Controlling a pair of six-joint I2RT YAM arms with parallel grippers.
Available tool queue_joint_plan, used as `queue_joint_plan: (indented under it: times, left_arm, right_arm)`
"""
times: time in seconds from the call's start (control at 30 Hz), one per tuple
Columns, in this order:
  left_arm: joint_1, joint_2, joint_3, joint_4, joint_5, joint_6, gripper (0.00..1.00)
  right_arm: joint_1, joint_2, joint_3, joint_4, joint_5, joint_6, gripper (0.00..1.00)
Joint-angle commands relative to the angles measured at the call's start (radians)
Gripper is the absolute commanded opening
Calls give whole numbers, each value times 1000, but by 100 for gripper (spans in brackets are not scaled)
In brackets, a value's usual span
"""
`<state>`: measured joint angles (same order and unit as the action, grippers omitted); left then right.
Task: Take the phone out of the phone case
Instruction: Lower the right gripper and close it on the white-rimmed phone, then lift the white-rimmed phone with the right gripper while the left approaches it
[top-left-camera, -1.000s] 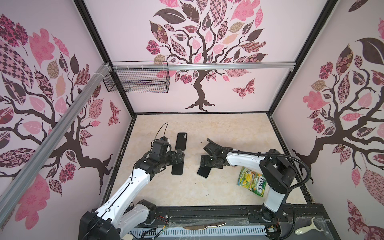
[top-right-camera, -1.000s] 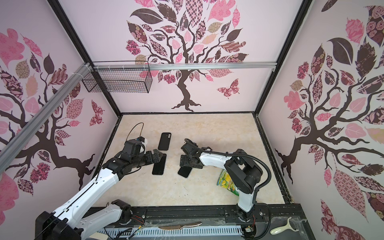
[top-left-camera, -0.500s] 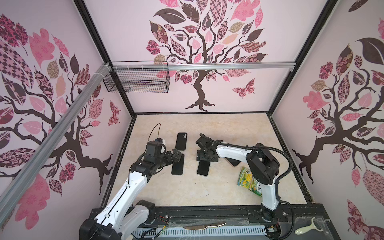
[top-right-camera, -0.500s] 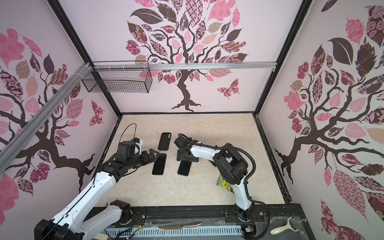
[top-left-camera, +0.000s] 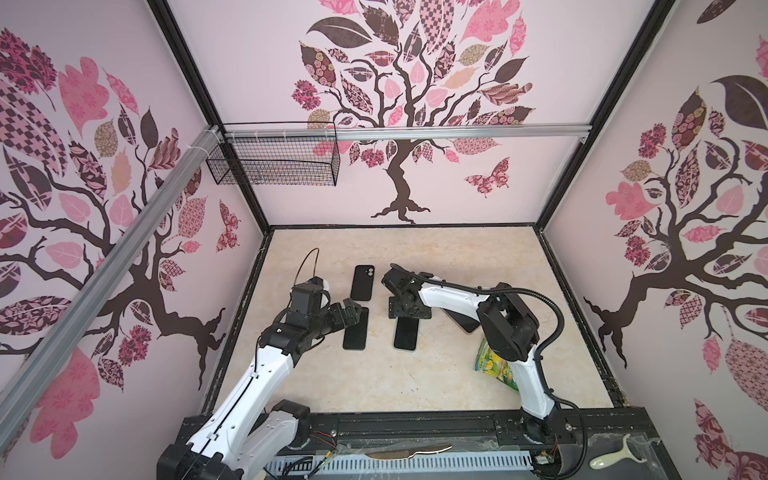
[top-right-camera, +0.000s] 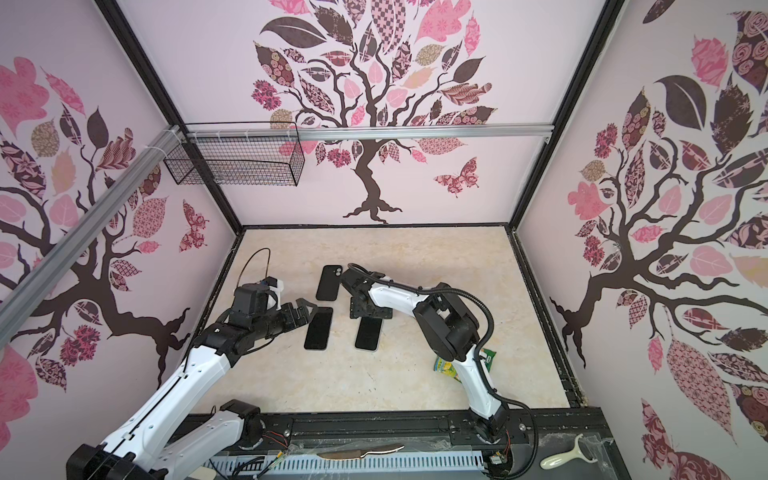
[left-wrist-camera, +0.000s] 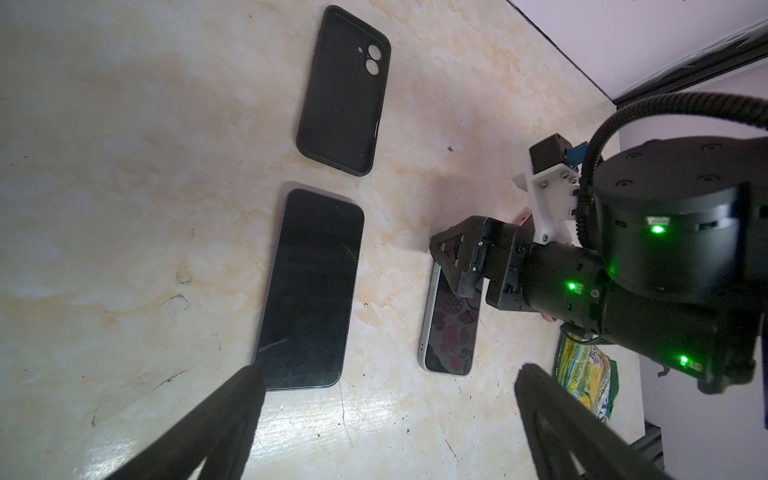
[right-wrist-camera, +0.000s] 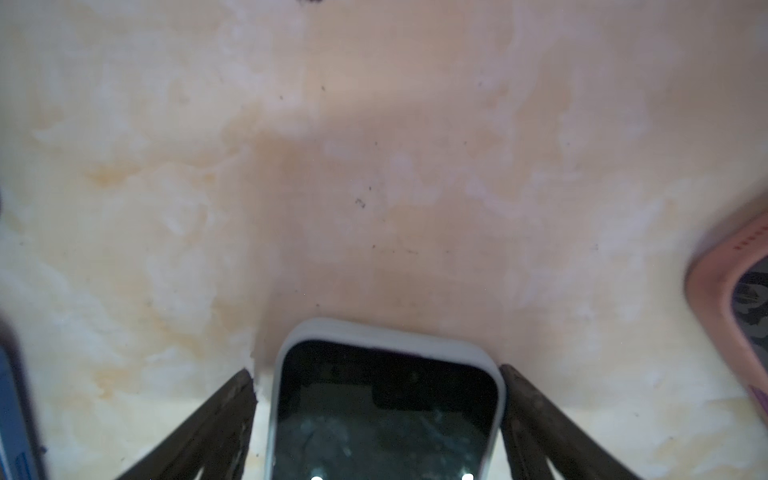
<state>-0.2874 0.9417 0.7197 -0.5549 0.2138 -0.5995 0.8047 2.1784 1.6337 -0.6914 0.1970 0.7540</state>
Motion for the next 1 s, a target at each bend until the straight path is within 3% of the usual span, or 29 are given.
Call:
queue_joint_plan:
  times: [0.0, 0.53, 0.77, 0.87, 0.97]
  left_arm:
    - [4, -15, -23, -1, -12, 0, 98]
    - [7, -45, -30, -22, -28, 7, 98]
    - [2, -41, -29, -7, 36, 35, 98]
    - [-46, -42, -57, 56, 64, 3, 98]
    - [-155, -31, -82, 111, 20, -29, 95]
  right_arm:
    - [14, 99, 43, -89, 12, -2, 89]
    - [25, 109, 33, -77, -20, 8, 73]
    - [15, 11, -41, -8, -62, 25, 65]
    - [-11, -83, -146, 97, -133, 39, 62]
    - [-45, -171, -248, 192, -200, 49, 61]
